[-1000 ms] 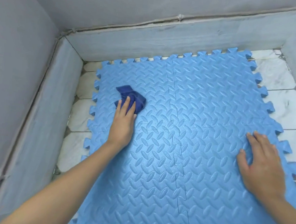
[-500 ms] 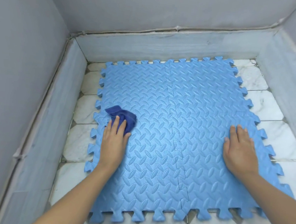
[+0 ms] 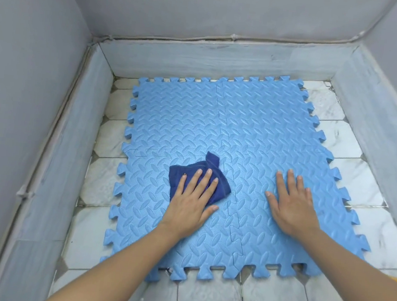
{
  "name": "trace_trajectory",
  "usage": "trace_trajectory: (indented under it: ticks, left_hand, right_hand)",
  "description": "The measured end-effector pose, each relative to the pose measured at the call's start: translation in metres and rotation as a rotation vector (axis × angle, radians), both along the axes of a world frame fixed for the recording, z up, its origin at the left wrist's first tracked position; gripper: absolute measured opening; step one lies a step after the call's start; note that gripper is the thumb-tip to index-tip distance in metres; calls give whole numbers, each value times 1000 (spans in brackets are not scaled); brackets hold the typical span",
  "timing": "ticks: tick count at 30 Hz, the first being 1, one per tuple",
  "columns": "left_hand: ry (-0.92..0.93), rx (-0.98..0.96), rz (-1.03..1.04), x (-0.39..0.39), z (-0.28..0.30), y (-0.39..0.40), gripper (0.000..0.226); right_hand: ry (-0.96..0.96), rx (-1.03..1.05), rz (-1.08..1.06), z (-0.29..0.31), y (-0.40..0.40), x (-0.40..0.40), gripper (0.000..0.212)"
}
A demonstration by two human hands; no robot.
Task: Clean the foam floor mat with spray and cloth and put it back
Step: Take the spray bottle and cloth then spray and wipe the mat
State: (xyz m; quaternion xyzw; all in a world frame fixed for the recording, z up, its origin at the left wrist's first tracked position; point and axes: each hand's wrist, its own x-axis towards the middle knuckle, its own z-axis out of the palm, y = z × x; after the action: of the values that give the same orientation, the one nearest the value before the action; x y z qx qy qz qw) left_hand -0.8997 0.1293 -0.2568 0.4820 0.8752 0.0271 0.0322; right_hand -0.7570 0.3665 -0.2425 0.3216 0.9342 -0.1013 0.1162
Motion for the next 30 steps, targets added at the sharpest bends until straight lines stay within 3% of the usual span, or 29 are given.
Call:
trace_trajectory:
  ticks: [6, 15, 20, 25, 30]
  left_hand:
    - [-91, -88, -6, 0, 5, 0, 62]
    - [-265, -25, -23, -10, 33, 1, 56]
    - [-234, 90, -26, -33, 68, 4, 42]
    - [-190, 91, -36, -61, 120, 6, 41]
    - [-98, 71, -32, -115, 165, 22, 42]
  right_hand:
    - [-235, -94, 33, 24, 9, -6, 78]
    - [-357, -190, 53, 63, -3, -5, 76]
    - [-343, -104, 88, 92, -7, -34, 73]
    - [-163, -75, 181, 144, -12, -60, 68]
    - [-36, -54, 138, 135, 4, -72, 62]
